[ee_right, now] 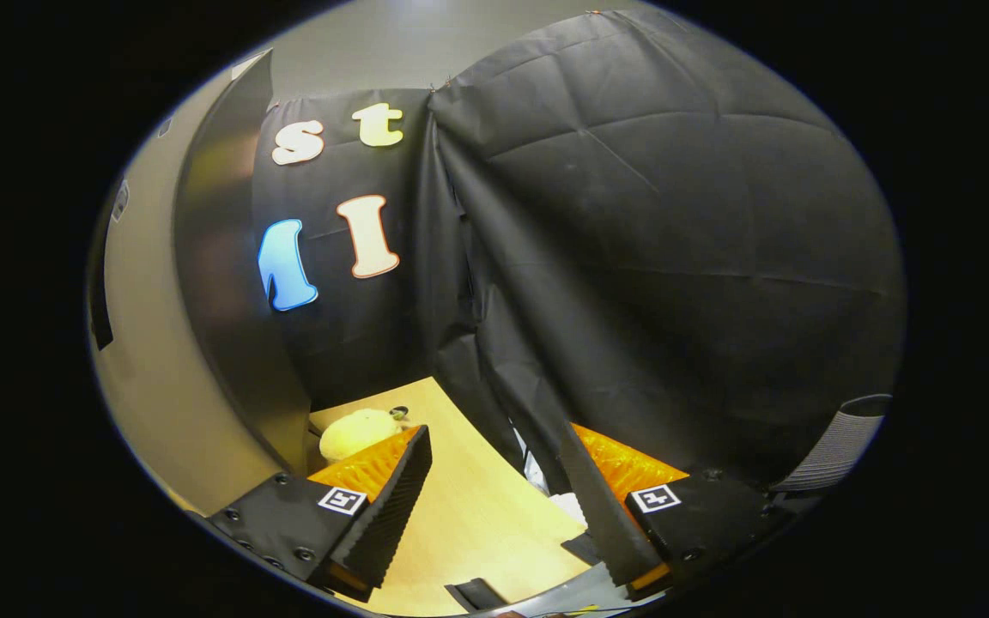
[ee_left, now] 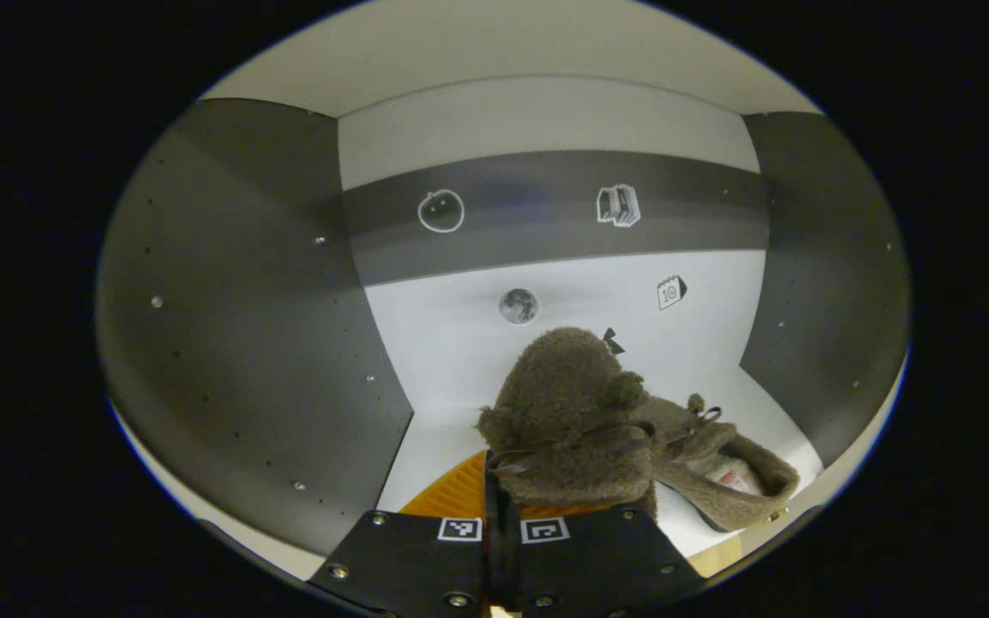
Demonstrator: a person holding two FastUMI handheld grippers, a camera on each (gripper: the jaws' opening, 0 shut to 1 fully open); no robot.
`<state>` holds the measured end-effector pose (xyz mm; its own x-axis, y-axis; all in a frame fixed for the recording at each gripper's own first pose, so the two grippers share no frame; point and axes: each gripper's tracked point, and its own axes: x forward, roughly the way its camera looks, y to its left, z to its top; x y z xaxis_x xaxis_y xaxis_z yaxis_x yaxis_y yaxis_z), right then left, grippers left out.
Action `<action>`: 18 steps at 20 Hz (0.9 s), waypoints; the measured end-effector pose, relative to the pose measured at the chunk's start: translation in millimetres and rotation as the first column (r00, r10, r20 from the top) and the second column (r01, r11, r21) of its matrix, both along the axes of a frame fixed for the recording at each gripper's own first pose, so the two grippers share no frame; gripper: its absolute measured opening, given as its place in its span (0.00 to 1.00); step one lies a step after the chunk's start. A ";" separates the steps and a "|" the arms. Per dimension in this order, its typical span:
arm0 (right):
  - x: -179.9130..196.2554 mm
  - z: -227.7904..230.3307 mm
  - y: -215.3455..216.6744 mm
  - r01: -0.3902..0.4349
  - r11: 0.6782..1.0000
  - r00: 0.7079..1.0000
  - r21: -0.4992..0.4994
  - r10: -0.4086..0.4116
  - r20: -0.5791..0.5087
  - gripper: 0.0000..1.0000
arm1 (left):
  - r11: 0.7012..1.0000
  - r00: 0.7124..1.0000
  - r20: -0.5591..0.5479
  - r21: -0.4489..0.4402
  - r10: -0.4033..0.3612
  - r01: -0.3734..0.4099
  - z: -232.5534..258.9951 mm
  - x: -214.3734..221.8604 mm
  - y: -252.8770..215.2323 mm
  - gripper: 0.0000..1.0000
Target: Grab one shoe with the right hand and put it into the shoe cabinet, grab the other shoe with the left hand and put it into the shoe cabinet; then close the right door with the right hand and the left door with the left hand.
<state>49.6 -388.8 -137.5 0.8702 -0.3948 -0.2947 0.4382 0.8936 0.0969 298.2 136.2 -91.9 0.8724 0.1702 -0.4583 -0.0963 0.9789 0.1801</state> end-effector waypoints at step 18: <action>-1.5 -9.5 8.1 -0.028 1.000 0.999 0.007 0.028 -0.030 0.96 | 0.992 0.989 -0.111 -0.069 0.096 -0.104 -42.0 -8.0 14.5 0.94</action>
